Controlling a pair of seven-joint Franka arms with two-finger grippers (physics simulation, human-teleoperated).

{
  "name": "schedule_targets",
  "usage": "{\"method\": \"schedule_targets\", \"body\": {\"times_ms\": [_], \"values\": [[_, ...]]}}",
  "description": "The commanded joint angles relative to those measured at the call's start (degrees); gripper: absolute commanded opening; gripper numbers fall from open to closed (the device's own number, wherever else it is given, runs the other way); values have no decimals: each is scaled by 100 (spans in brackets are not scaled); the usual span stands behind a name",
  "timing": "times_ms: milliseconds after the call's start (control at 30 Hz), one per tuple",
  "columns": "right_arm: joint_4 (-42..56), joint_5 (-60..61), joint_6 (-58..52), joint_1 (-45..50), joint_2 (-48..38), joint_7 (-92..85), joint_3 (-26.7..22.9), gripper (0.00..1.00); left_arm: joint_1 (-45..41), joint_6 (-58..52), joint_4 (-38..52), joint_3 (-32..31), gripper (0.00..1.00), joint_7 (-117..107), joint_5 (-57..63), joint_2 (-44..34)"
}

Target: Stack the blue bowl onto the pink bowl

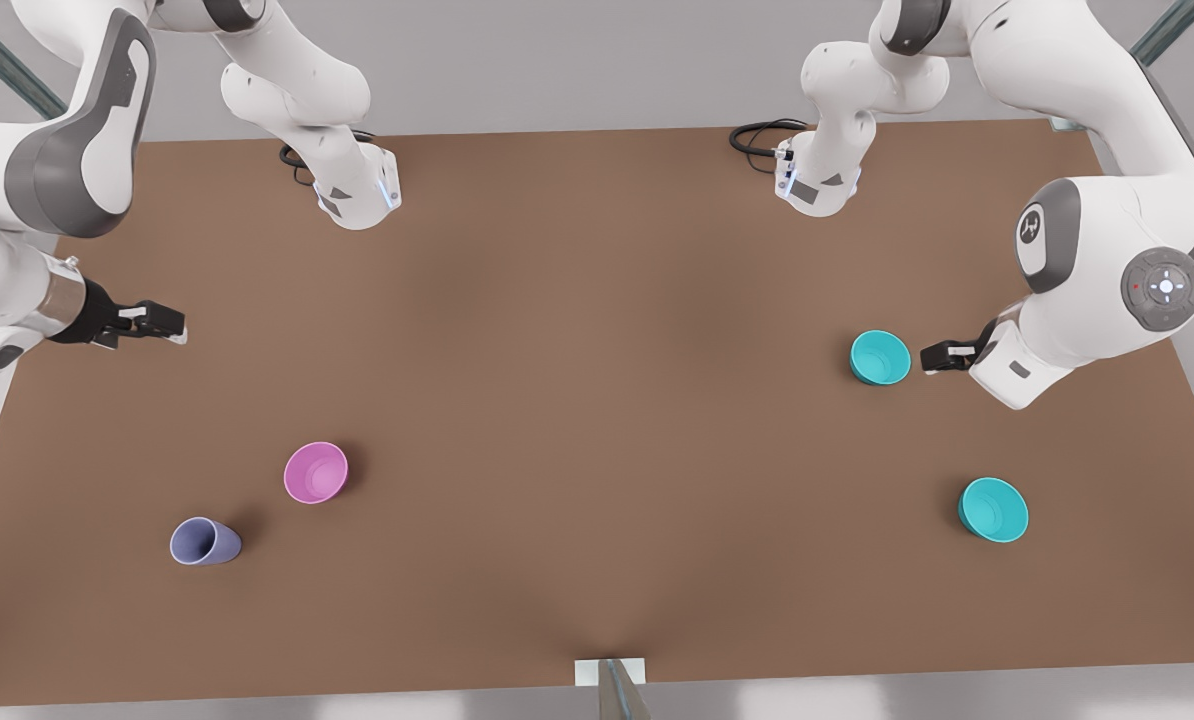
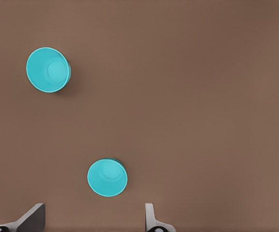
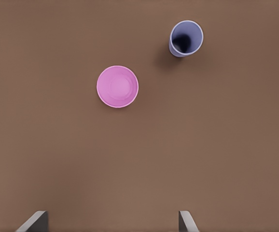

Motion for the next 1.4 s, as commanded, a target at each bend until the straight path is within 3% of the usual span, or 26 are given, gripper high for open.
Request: {"method": "schedule_targets", "body": {"times_ms": [0,100,200,233,433,1200,1300,1367], "values": [[11,-44,8,9,-6,-138,7,100,8,-39,3,2,100,104,10,-6],[46,-1090,745,465,670,-393,121,100,8,-39,3,2,100,104,10,2],[-42,-554,2398,466,2419,-314,157,100,8,-109,3,2,100,104,10,29],[-120,-510,2697,448,2639,-296,157,100,8,-118,3,2,100,104,10,29],[-1536,633,3990,-97,2587,-199,165,100,8,-118,3,2,100,104,10,38],[-1615,1090,4649,-273,3202,-199,157,100,8,-276,-15,2,100,104,10,55],[-1597,1090,4623,-255,3246,-199,157,87,8,-285,-24,2,100,104,10,55],[-1589,1090,4614,-246,3246,-252,157,70,8,-285,-33,2,100,104,10,55]]}}
